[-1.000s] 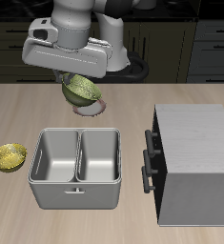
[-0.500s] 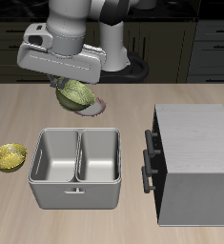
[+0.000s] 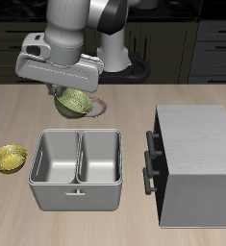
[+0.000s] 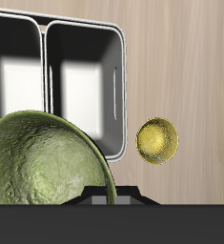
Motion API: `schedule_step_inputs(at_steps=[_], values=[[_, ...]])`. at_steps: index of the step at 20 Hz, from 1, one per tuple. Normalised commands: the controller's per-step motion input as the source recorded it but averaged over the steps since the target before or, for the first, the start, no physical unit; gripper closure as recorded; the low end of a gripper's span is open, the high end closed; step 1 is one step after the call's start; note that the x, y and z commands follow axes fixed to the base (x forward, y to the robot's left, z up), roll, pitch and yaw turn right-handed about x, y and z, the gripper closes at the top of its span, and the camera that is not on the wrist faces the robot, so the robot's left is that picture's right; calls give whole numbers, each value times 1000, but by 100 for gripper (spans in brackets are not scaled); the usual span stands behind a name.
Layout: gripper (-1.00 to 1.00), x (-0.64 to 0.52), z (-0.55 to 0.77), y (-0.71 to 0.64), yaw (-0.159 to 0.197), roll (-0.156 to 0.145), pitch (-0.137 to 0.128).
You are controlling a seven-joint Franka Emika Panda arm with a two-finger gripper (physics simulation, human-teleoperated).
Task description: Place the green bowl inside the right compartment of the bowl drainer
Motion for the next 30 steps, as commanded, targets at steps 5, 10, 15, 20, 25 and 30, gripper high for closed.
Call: schedule_step_inputs(at_steps=[5,10,15,20,25,30], values=[[100,-25,-254,47,2,17,14],[100,18,-14,-151,29,-21,-17],[100,16,94,-215,-17,-14,-12],[100,-91,42,-178,7,35,-11],[100,-59,4,-34,-12,16,-13],[100,18,-375,-3,14,-11,46]])
